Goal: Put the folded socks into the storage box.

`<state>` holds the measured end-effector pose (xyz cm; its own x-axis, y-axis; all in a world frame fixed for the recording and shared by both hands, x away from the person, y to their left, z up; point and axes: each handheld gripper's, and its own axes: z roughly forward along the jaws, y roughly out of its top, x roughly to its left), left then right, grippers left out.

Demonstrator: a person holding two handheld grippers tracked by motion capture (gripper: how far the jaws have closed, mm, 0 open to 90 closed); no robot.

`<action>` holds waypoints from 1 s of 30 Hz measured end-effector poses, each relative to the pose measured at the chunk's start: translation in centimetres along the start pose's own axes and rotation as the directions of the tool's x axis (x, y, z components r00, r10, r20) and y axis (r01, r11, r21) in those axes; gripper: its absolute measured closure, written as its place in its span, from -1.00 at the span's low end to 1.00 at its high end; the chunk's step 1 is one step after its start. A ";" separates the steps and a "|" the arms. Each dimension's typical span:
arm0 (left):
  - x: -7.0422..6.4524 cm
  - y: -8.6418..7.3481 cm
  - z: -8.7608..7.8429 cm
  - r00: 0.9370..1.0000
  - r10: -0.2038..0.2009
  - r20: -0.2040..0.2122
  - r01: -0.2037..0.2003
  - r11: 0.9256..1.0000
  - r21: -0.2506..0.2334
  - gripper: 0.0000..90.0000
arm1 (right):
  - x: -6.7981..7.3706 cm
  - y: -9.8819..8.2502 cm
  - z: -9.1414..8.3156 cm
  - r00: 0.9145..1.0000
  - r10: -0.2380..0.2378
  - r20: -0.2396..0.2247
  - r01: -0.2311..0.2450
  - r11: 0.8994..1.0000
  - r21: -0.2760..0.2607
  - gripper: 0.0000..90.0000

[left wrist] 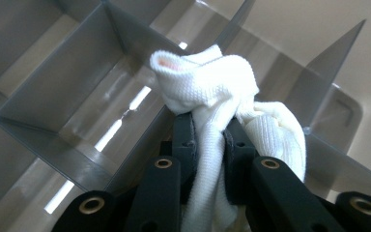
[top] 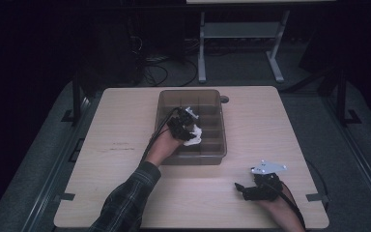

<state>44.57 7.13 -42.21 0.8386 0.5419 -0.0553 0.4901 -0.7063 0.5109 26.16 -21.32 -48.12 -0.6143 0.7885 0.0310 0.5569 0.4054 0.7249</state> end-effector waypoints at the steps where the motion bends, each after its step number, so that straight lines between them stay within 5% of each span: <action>1: 0.0 0.0 0.2 1.000 -0.005 0.001 0.005 1.000 0.008 0.77 | 0.0 0.0 0.0 1.000 0.000 0.000 0.000 1.000 0.000 -0.68; 10: 0.0 0.0 1.4 1.000 0.006 -0.012 -0.005 0.997 0.078 0.76 | 0.0 0.0 0.0 1.000 -0.001 0.000 0.001 1.000 0.000 -0.68; 23: 0.0 0.1 0.5 1.000 0.005 -0.028 -0.003 0.998 0.060 0.54 | 0.0 0.0 0.0 1.000 -0.001 0.000 0.001 1.000 0.000 -0.68; 30: -0.3 0.5 -2.0 0.999 0.018 -0.032 -0.018 1.000 0.013 0.39 | 0.0 0.0 0.0 1.000 -0.001 0.000 0.001 1.000 0.000 -0.68</action>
<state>44.12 7.54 -40.25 0.8394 0.5432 -0.0191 0.4784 -0.7216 0.5004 26.17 -21.33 -48.13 -0.6148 0.7881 0.0298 0.5559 0.4062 0.7253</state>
